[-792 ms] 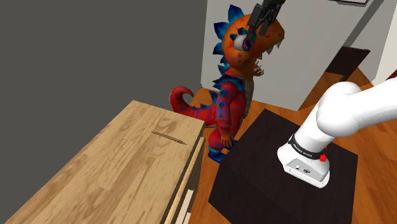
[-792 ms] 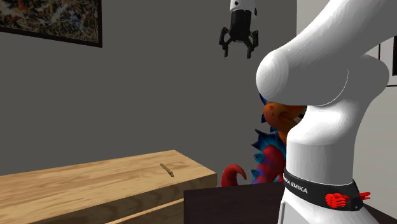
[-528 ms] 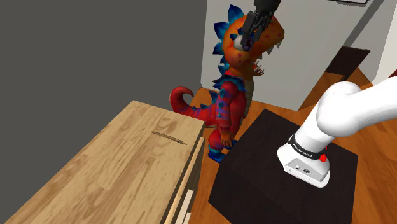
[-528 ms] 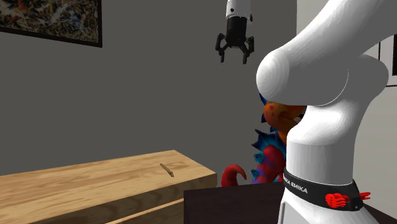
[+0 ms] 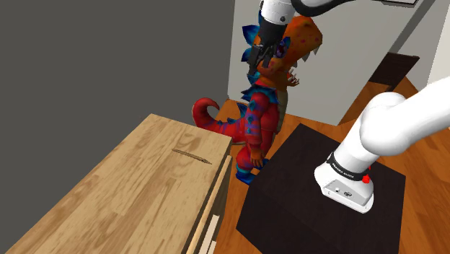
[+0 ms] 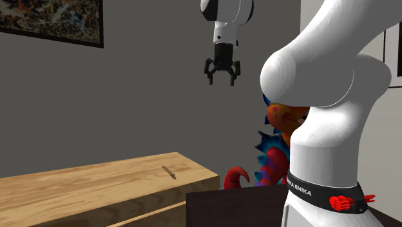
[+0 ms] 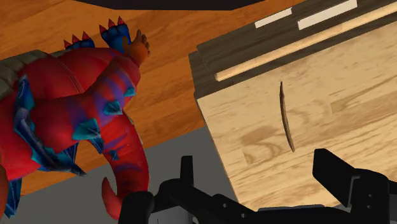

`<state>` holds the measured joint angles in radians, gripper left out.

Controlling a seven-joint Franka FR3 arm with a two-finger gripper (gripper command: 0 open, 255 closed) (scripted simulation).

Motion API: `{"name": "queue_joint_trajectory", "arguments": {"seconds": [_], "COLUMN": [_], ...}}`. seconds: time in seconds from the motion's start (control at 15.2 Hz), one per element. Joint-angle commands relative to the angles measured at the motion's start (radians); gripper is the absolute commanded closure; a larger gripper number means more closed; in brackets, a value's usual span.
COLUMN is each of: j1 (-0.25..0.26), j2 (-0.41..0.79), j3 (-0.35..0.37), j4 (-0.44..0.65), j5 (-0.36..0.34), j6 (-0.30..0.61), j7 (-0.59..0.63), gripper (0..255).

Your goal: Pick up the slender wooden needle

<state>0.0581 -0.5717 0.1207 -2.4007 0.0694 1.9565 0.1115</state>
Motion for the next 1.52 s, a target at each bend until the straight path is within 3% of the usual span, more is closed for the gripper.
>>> {"name": "queue_joint_trajectory", "arguments": {"seconds": [0.0,0.73,1.45], "j1": [0.009,0.038,0.099], "j2": [0.057,0.411,0.827], "j3": [0.020,0.125,0.158], "j4": [-0.012,0.018,0.192], "j5": [0.002,-0.054,-0.258], "j6": [0.067,0.364,0.556], "j7": [0.006,0.067,0.209], "gripper": [0,0,0]}}
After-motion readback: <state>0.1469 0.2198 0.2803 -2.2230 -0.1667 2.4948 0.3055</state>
